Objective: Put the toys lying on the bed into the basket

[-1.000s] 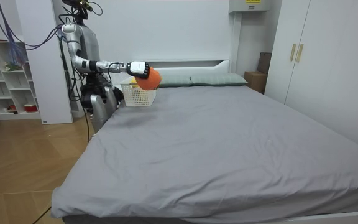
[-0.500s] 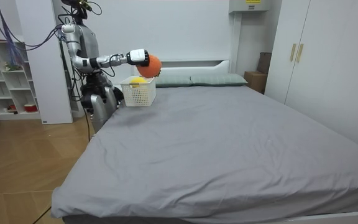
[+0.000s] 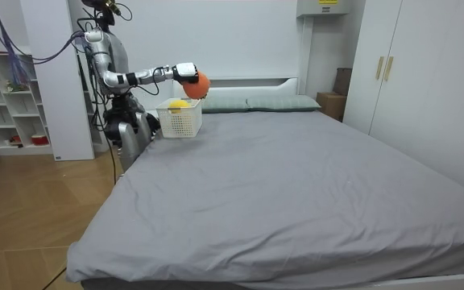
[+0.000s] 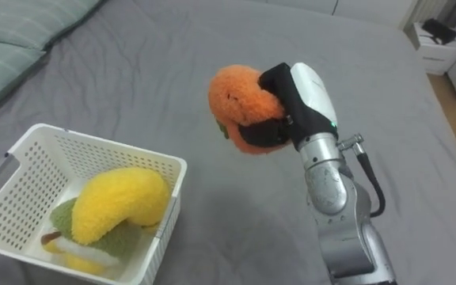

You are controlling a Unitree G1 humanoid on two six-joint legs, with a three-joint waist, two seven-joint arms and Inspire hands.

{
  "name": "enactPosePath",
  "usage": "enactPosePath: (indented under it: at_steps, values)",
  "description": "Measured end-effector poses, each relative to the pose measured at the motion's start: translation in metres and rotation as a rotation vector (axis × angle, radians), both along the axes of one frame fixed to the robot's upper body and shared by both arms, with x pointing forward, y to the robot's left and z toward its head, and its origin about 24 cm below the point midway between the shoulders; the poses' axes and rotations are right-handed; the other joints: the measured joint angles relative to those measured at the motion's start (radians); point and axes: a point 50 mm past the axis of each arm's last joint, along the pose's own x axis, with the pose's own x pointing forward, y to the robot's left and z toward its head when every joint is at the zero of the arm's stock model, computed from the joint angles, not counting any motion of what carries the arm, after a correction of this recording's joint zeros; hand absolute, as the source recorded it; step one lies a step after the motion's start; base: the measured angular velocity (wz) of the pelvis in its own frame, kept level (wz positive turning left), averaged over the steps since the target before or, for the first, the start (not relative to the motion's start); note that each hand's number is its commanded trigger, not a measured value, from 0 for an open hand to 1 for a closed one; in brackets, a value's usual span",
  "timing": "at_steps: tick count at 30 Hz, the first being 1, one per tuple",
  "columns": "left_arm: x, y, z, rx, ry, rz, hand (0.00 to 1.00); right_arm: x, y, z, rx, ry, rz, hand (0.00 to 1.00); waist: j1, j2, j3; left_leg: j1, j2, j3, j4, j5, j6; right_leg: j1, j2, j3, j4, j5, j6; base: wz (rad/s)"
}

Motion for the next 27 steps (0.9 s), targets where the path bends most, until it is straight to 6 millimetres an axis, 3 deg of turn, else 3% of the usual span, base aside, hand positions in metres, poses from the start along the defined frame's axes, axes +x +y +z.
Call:
enactPosePath:
  at_steps: [11,18,27]
  values:
    - [-0.002,0.003,0.001,0.032,0.004,-0.029,0.00,0.004,0.020,0.007,-0.003,-0.012,0.090,0.88,0.058,-0.009,-0.0014,-0.008,-0.002,-0.027,0.001,0.000,0.000,0.003,-0.003,-0.030,0.000,0.000,0.001,0.06]
    - [-0.005,0.002,-0.001,0.011,0.041,-0.029,0.00,0.003,0.029,-0.004,-0.039,0.052,0.116,0.85,0.091,-0.002,0.0031,-0.028,-0.014,-0.061,0.018,0.001,0.002,0.004,-0.014,-0.069,0.000,-0.001,0.003,0.13]
    - [-0.003,0.002,-0.002,0.019,0.053,-0.046,0.00,0.001,0.037,-0.014,-0.050,0.100,0.153,0.57,0.140,-0.002,0.0033,-0.059,-0.019,-0.093,0.031,0.003,0.001,-0.009,-0.016,-0.095,0.000,-0.001,0.004,0.10]
